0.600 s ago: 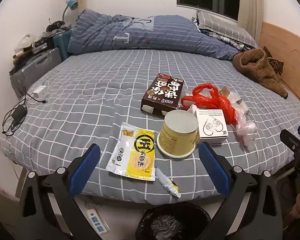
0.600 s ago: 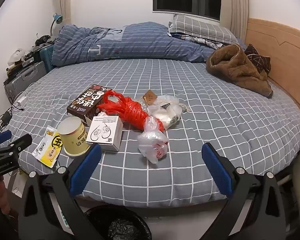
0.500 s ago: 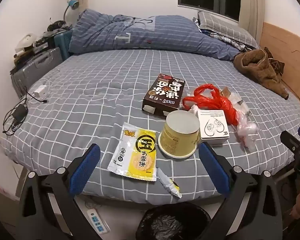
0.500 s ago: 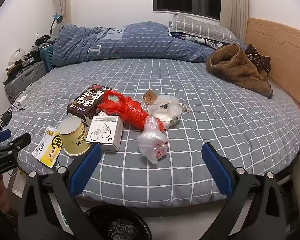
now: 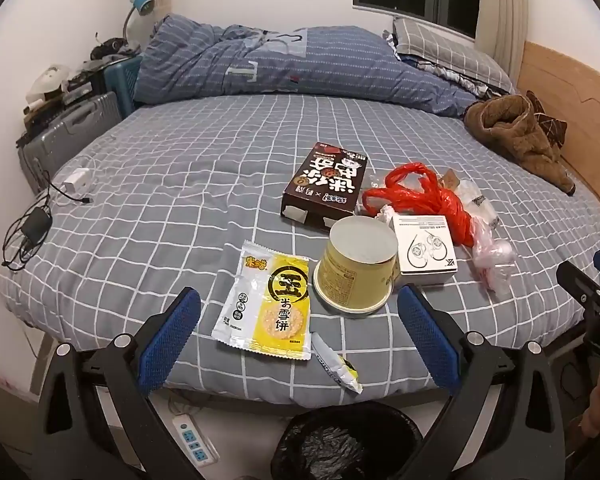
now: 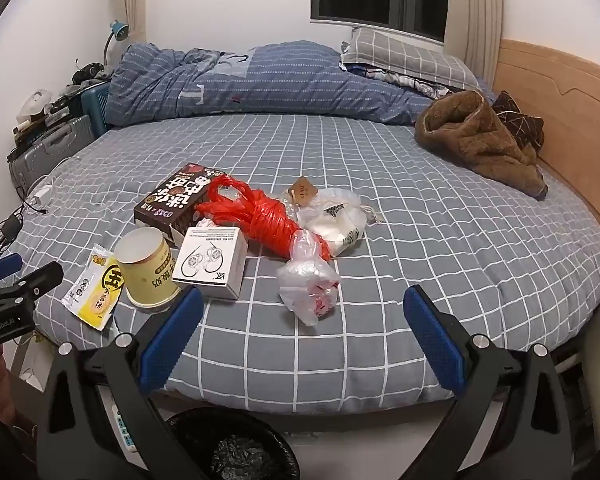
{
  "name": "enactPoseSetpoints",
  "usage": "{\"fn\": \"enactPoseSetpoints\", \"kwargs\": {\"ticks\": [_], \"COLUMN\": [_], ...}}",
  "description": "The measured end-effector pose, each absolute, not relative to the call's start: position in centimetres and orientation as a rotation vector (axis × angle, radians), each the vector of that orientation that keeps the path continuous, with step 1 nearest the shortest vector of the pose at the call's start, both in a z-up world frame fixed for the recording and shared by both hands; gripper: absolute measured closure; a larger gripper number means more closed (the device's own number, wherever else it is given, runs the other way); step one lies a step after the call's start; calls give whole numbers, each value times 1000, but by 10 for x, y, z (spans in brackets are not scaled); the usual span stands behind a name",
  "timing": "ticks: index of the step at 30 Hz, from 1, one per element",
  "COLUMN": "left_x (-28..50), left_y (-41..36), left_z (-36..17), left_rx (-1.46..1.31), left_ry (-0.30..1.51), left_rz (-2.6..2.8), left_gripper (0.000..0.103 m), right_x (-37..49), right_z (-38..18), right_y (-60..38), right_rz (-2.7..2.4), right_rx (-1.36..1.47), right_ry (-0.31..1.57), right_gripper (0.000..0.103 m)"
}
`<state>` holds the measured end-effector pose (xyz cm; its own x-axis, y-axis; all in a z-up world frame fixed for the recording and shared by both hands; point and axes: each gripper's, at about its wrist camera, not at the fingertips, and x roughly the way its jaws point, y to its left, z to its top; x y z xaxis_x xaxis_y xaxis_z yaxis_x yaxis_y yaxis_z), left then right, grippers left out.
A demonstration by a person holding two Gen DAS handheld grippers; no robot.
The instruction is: Collect trash
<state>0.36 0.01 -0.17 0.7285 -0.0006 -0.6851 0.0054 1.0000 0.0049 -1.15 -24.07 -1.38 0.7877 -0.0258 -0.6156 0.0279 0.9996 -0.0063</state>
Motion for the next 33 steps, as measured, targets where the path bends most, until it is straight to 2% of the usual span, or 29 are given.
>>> {"fn": "enactPoseSetpoints", "kwargs": {"ticks": [33], "left_x": [2], "left_y": [-1], "left_z": [-3], "left_rx": [11], "left_ry": [758], "left_rz": [-13], "left_gripper": [6], "right_x": [-10], "right_z": [-13], "right_y": [-238], "right_rz": [-32], "right_rx": [-8], "right_ry": [665], "right_gripper": [7]}}
